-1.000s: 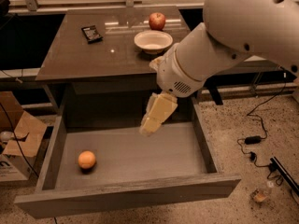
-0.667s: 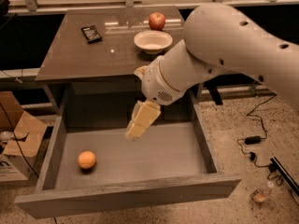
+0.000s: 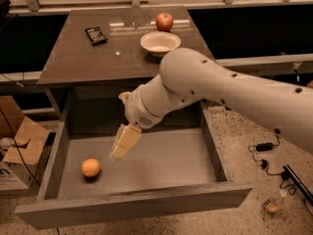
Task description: Pick orange from top drawer and place on counter
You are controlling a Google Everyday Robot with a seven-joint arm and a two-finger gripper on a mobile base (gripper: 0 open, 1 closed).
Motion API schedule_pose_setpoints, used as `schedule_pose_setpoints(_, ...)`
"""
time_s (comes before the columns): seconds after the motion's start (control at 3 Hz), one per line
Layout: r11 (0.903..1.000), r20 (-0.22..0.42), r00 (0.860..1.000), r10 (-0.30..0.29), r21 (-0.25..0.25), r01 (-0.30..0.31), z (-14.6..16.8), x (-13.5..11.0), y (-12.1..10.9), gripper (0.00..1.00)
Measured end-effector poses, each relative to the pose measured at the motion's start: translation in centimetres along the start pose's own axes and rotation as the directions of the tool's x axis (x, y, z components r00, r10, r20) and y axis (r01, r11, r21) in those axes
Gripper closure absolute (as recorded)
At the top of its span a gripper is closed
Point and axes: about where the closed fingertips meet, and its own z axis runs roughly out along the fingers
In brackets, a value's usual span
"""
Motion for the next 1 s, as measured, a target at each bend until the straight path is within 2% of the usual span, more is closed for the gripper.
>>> schedule_pose_setpoints(0.33,0.9987,0.037,0.998,0.051,-0.001,-0.051,3.4,1.1,-0.2,0.00)
schedule_pose_setpoints(0.67,0.9986,0.042,0.998,0.052,0.009,-0.053,3.6,1.1,-0.5,0.00)
schedule_pose_setpoints(1.0,0.9976,-0.006,0.998,0.067,-0.016,-0.067,6.1,2.1,0.4,0.00)
